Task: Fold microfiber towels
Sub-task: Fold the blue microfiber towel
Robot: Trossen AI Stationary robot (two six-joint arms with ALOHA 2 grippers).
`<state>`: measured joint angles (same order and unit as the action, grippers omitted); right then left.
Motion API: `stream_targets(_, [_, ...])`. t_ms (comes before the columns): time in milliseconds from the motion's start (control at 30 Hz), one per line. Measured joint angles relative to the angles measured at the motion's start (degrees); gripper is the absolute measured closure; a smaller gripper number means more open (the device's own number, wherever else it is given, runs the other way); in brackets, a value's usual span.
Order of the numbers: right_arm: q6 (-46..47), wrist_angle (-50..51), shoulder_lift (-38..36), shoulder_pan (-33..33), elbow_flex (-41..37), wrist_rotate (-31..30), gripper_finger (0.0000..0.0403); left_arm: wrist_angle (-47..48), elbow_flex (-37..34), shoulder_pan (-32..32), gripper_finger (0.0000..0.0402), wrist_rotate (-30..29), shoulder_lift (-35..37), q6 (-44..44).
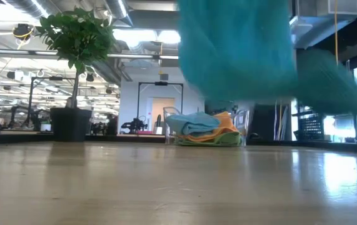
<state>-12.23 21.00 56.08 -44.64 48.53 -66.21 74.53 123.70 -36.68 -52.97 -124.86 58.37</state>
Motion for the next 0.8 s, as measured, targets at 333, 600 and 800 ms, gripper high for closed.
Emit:
stream_targets(333, [-3.09, -8.78, 0.13, 2.99, -0.04, 0.17, 0.0398, 8.14, -0.01, -1.83, 0.0401, -18.31, 1.1, -6.28])
stream_targets(600, [0.31, -5.2, -0.51, 11.16, -0.04, 5.79, 0.0397, 13.02, -0.09, 0.38, 0.0402, -12.96, 1.62, 3.2])
stream_targets(800, [19.77, 12.2, -1.63, 4.42, -0.04, 7.03, 0.0399, 13.28, -0.16, -4.88, 0.0402, -11.01, 1.4, 10.42])
